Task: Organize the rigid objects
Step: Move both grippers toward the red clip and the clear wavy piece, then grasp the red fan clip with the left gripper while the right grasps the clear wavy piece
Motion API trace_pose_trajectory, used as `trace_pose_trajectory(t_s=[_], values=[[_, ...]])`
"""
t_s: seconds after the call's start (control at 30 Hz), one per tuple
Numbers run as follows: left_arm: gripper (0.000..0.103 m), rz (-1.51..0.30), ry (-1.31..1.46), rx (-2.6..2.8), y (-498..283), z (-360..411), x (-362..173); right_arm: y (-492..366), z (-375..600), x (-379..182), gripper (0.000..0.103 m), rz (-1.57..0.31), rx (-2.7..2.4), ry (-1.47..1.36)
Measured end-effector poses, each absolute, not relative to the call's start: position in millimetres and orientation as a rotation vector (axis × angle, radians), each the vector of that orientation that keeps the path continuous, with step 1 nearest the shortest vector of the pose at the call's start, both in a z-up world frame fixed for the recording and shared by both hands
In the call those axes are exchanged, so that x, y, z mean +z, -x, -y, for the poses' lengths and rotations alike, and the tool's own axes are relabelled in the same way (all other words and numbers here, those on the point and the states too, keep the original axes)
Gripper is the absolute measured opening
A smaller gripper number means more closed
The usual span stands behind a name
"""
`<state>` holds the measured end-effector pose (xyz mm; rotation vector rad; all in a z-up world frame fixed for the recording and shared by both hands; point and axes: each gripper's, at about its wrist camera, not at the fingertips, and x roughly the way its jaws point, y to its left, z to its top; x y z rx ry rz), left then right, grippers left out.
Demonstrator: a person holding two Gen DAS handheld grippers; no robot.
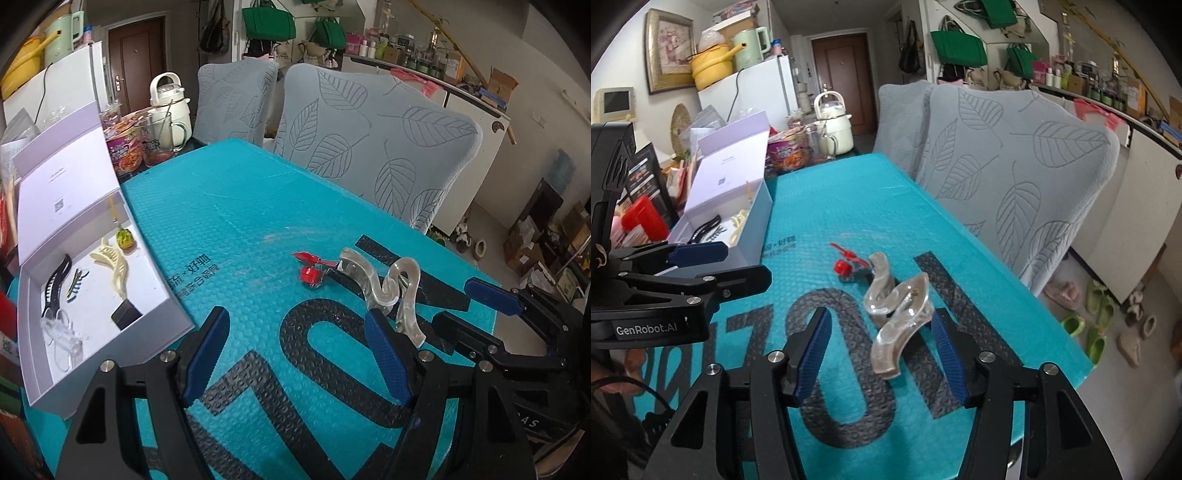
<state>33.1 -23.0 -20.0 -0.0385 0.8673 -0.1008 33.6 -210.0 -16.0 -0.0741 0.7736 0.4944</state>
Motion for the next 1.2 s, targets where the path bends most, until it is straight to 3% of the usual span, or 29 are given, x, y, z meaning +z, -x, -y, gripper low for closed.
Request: trace_pose_trajectory(t_s=[0.33,0.73,0.8,0.9,1.0,1.2], values=[[0.075,-0.9,0.001,-0.123,-62,19,-40,-64,204,-41,0.085,-0.833,0.477,0.048],[0.075,-0.92,-0.002,-0.13,-88,3,-58,-96,182,-70,0.085,-0.887,0.451,0.066],[0.075,-0.923,0.009,-0.149,-92,2,-59,-99,181,-75,0.081,-0.9,0.446,0.059],[0.075,-0.931,0.029,-0.178,-98,3,-61,-103,185,-76,0.063,-0.896,0.411,0.057],[0.075,-0.94,0.029,-0.2,-105,6,-64,-102,192,-71,0.056,-0.866,0.438,0.029],[0.075,-0.974,0.028,-0.261,-117,18,-74,-103,210,-67,0.054,-0.867,0.435,-0.028]])
